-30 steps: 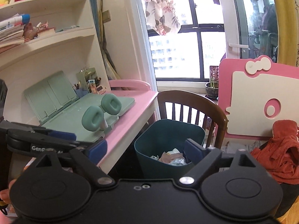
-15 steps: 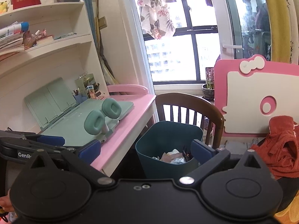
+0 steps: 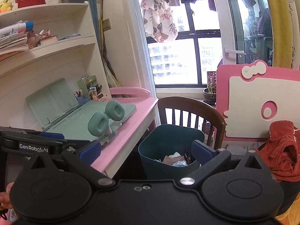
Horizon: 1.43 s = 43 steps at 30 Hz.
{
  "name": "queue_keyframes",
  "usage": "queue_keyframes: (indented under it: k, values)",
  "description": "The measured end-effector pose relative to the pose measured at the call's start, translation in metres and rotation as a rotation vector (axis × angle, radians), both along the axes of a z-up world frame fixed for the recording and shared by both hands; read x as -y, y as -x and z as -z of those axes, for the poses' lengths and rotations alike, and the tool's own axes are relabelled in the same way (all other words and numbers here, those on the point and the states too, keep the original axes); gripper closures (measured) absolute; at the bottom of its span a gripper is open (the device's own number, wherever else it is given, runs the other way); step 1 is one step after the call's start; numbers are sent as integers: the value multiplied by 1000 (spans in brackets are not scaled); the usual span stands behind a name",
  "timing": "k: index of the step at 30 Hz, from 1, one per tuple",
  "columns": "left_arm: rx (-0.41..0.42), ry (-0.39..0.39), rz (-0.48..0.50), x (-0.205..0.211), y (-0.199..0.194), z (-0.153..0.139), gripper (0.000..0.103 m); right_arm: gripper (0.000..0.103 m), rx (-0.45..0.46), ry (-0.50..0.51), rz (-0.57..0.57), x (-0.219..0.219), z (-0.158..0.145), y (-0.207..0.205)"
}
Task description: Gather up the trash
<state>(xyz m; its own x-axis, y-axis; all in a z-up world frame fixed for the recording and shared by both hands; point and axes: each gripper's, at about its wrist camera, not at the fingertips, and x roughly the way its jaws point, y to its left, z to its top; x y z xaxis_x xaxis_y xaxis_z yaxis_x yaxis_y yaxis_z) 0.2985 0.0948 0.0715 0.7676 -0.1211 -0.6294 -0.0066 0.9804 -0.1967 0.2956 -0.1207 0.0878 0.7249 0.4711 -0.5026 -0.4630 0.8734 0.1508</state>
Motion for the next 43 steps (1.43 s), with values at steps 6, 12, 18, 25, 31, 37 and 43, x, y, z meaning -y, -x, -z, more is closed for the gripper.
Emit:
queue_keyframes:
  k: [6,12,18,25,31,37,43]
  values:
    - [-2,1,-2,-2,3,0,1,0,7,-5,2,-2,-2,4]
    - [-2,-3,-7,-2,4,0,1,0,15,-5,14,-2,-4,7]
    - [-3,0,-15,-5,7,0,1,0,12,6,25,-3,-3,11]
    - [6,0,-10,-5,11,-2,1,0,11,2,42,-2,-2,10]
    - [28,-12,-3,-4,17,-6,1,0,-1,-5,49,-2,2,8]
    - [38,-14,4,-4,20,-6,1,0,0,-4,46,-4,1,9]
    - [35,-18,8,-5,20,-4,1,0,-4,-2,55,-5,1,10]
